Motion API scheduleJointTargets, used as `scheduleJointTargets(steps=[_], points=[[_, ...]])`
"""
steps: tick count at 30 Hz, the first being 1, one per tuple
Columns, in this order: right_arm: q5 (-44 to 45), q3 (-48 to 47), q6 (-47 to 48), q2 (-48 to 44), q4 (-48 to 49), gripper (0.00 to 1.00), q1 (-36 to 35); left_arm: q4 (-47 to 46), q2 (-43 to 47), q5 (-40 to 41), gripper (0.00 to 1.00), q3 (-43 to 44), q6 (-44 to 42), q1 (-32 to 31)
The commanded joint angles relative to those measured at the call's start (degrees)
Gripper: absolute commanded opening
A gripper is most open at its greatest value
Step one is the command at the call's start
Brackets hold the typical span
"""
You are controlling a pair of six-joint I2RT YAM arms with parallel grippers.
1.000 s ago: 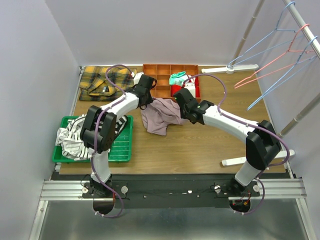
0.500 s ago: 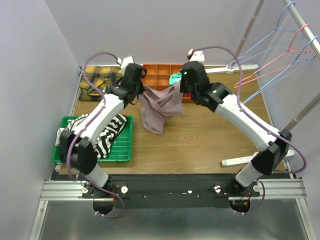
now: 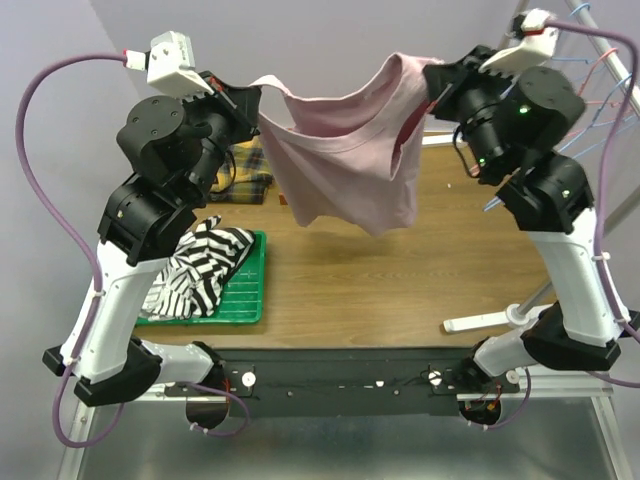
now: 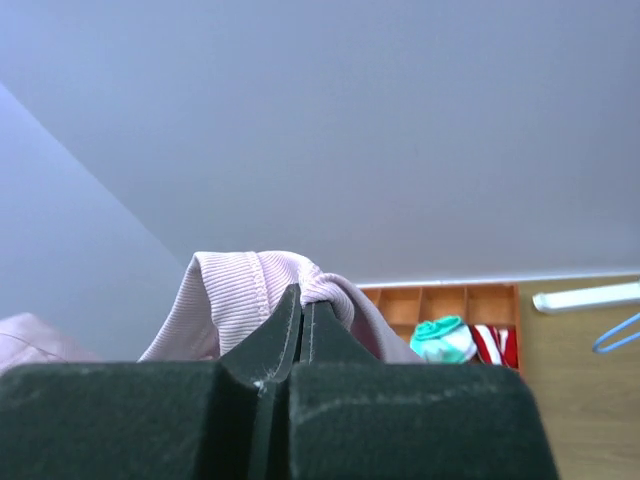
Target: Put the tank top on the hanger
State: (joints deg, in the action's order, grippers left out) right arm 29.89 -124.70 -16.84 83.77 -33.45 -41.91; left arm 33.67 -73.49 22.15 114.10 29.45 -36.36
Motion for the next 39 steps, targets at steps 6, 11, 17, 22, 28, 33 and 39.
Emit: scheduleJointTargets(steps=[6,11,17,22,28,33,39], points=[[-2.64,10.64,-1.78,-2.63,-1.8,0.01,-0.01,2.29,1.41,0.89,0.0,-11.32,0.69,-1.08],[-6.33,42.55,-10.3,-12.38,4.25,0.1,-0.01,-12.12,8.8,-6.67,0.0,-44.58,6.65,-2.05],[-8.17,63.87,-13.4,-19.16,5.5,0.52,-0.01,-25.14,11.79,-10.38,0.36,-60.49,7.12,-2.05],[-10.28,67.48,-13.39,-21.89,6.64,0.7,-0.01,-23.39,9.79,-8.79,0.54,-50.85,1.24,-1.35],[-16.7,78.9,-17.61,-22.77,13.93,0.72,-0.1,-24.53,-1.61,-20.2,0.58,-29.67,-10.89,-0.38],[-19.16,86.37,-19.1,-25.49,20.35,0.71,-0.19,-24.18,-13.23,-32.42,0.59,-14.56,-18.45,-0.38],[-17.15,92.88,-19.9,-27.26,21.06,0.72,-0.54,-26.64,-23.0,-43.95,0.57,-7.77,-17.67,-2.13]])
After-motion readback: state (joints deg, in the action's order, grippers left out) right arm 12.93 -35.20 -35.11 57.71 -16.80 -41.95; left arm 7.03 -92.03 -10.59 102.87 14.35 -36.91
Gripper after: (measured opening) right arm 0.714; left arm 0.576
